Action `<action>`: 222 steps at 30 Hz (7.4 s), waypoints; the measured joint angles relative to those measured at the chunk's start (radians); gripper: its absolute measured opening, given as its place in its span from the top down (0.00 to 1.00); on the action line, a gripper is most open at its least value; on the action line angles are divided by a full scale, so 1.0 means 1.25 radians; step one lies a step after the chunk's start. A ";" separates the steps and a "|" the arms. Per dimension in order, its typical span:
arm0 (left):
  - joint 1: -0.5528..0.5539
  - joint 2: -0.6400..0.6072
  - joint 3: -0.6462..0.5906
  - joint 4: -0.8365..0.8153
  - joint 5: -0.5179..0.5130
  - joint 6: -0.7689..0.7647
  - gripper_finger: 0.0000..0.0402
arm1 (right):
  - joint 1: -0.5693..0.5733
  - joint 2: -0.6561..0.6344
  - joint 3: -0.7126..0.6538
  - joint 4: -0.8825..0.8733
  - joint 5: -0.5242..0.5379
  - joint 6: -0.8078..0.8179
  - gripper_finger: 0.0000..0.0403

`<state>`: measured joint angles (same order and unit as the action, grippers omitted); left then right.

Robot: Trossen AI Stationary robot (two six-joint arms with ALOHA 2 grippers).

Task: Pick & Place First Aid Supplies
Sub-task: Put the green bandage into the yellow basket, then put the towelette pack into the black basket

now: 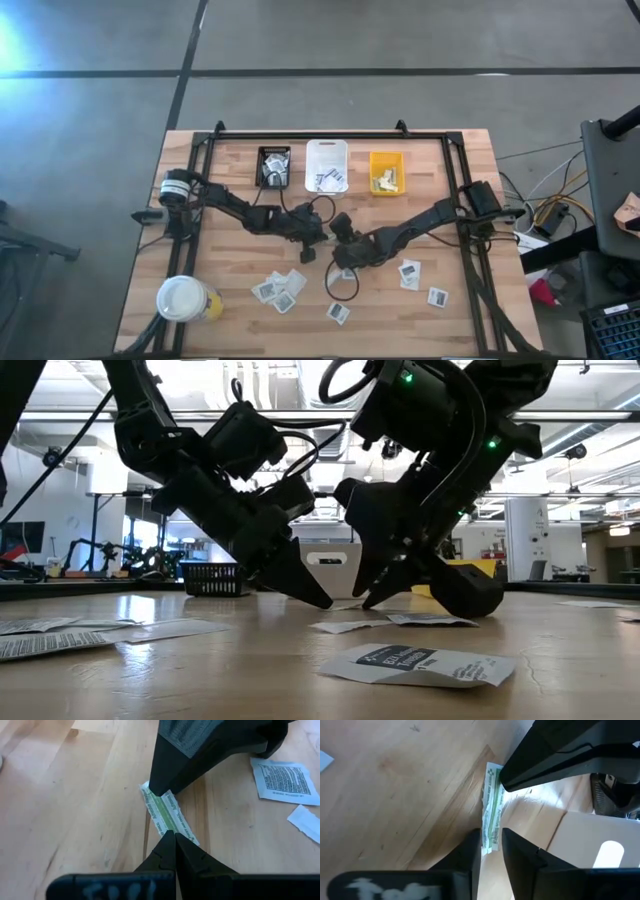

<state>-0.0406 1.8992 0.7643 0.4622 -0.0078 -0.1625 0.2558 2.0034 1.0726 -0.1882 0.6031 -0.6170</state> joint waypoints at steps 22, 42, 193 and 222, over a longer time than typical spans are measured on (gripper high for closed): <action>0.013 -0.029 -0.002 -0.015 0.082 -0.037 1.00 | 0.010 0.001 0.026 -0.004 0.023 0.025 0.98; 0.024 -0.076 -0.002 -0.035 0.063 -0.005 1.00 | 0.033 0.002 0.063 -0.036 -0.019 0.090 0.98; -0.366 -0.617 -0.063 -0.517 0.047 -0.332 0.71 | 0.133 -0.474 -0.165 0.054 -0.202 0.956 0.89; -0.496 -0.385 -0.063 -0.521 0.014 -0.452 0.95 | 0.146 -0.150 0.133 -0.035 -0.234 0.888 0.89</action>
<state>-0.6601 1.4178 0.6857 -0.1895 0.0097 -0.7279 0.4389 1.8163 1.2388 -0.2325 0.3111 0.4932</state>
